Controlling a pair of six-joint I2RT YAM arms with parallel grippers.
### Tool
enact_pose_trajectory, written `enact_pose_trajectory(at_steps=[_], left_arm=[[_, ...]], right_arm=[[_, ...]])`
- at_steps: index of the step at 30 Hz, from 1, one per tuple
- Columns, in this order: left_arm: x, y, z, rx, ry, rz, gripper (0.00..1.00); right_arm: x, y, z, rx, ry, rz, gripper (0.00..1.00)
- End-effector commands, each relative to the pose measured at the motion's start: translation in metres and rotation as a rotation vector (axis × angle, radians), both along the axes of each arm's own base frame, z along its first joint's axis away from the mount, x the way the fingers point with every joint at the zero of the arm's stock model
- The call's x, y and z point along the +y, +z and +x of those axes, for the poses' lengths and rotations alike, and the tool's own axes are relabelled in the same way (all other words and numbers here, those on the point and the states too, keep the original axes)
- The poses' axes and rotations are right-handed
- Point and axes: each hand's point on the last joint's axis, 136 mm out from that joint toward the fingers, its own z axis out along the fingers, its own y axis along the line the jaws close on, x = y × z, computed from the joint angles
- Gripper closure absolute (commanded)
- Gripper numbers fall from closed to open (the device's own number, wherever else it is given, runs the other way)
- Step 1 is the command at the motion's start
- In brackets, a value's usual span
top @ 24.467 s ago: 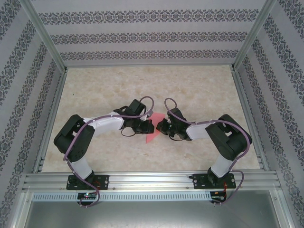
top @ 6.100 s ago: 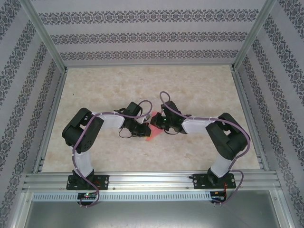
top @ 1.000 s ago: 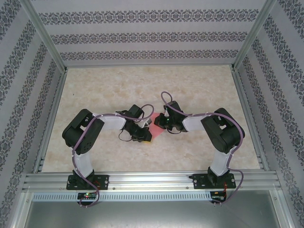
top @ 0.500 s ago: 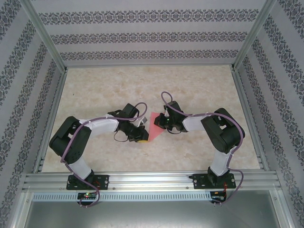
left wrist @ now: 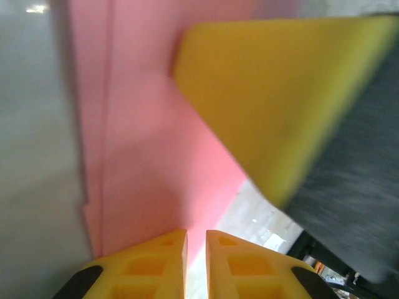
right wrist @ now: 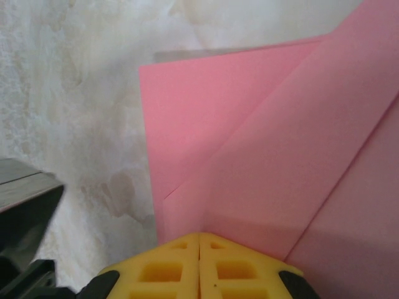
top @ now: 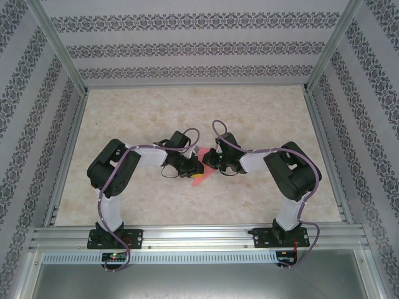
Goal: Fold a paper plane with a square sheet of paper (pick it up from the middle)
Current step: Fourth fold the wing at the center of the table.
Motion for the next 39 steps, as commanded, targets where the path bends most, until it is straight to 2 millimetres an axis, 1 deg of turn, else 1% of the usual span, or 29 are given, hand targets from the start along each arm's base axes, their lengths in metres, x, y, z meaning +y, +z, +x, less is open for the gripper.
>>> enact_pose_trajectory(at_steps=[1, 4, 6, 8, 10, 12, 13, 15, 17, 21, 26, 28, 30, 34, 39], left_arm=[[0.004, -0.013, 0.005, -0.017, 0.032, 0.032, 0.83], [0.017, -0.031, -0.011, 0.022, 0.03, 0.087, 0.85], [0.025, -0.039, -0.019, 0.035, 0.029, 0.113, 0.87], [0.031, -0.045, -0.026, 0.045, 0.028, 0.134, 0.89], [0.035, -0.05, -0.028, 0.044, 0.028, 0.153, 0.93], [0.039, -0.052, -0.028, 0.038, 0.024, 0.174, 0.97], [0.039, -0.052, -0.028, 0.035, 0.02, 0.18, 0.97], [0.039, -0.051, -0.027, 0.031, 0.015, 0.18, 0.97], [0.038, -0.05, -0.027, 0.03, 0.007, 0.183, 0.97], [0.038, -0.049, -0.025, 0.026, -0.001, 0.188, 0.98], [0.038, -0.05, -0.026, 0.029, -0.003, 0.19, 0.98], [0.038, -0.052, -0.027, 0.032, -0.009, 0.192, 0.98], [0.041, -0.055, -0.029, 0.037, -0.013, 0.207, 0.98], [0.047, -0.06, -0.035, 0.048, -0.018, 0.229, 0.99], [0.051, -0.066, -0.041, 0.058, -0.028, 0.243, 0.99]], right_arm=[[-0.025, -0.036, -0.02, 0.09, -0.044, -0.122, 0.92], [-0.021, -0.026, -0.015, 0.072, -0.039, -0.1, 0.91], [-0.015, -0.012, -0.01, 0.045, -0.029, -0.076, 0.9], [-0.014, 0.005, -0.004, 0.013, -0.031, -0.066, 0.88], [-0.015, 0.027, 0.003, -0.036, -0.045, -0.052, 0.88], [-0.018, 0.043, 0.006, -0.079, -0.06, -0.053, 0.89], [-0.019, 0.049, 0.007, -0.095, -0.062, -0.055, 0.91], [-0.016, 0.053, 0.005, -0.099, -0.043, -0.037, 0.93], [-0.009, 0.051, 0.001, -0.088, -0.025, -0.018, 0.94], [0.005, 0.038, -0.002, -0.061, 0.001, -0.003, 0.95], [0.018, 0.018, 0.0, -0.027, 0.014, 0.026, 0.94], [0.019, 0.009, 0.0, -0.011, 0.015, 0.013, 0.95], [0.011, 0.0, 0.003, 0.0, -0.004, -0.02, 0.95], [-0.008, -0.007, 0.014, 0.0, -0.041, -0.081, 0.94], [-0.027, -0.004, 0.033, -0.01, -0.068, -0.114, 0.93]])
